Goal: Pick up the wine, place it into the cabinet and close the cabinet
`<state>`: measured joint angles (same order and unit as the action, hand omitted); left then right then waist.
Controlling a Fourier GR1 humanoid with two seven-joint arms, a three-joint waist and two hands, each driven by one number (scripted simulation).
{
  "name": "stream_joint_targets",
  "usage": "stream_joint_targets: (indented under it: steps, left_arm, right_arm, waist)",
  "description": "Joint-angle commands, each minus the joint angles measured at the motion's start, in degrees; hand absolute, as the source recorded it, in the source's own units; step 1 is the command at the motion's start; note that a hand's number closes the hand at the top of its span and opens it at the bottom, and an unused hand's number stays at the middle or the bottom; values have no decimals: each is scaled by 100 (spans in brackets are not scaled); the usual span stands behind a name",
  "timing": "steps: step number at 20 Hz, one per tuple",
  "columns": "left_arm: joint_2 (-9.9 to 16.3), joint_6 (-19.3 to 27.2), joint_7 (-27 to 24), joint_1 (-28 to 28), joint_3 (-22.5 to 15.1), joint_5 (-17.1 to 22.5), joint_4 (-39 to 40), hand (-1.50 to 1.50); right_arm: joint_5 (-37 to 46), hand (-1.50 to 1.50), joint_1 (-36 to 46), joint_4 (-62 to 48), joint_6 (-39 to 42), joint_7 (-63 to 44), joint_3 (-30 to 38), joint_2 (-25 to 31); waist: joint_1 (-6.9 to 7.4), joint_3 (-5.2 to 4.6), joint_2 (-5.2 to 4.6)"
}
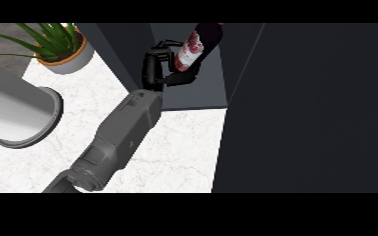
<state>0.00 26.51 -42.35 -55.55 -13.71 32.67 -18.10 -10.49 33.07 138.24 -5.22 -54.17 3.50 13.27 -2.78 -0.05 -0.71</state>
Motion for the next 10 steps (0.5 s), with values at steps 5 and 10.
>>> stream_joint_targets:
  steps: [5, 10]
  left_arm:
    - [0, 74, -338, -425, 256, 48, 746, 150]
    - [122, 645, -143, -756, 145, -269, 1188, 150]
  right_arm:
    - [-303, -150, -167, 193, 59, 140, -63, -172]
    - [-287, -150, -100, 334, 25, -133, -130, -120]
  waist:
    - [-83, 1, -50]
    - [-94, 2, -35]
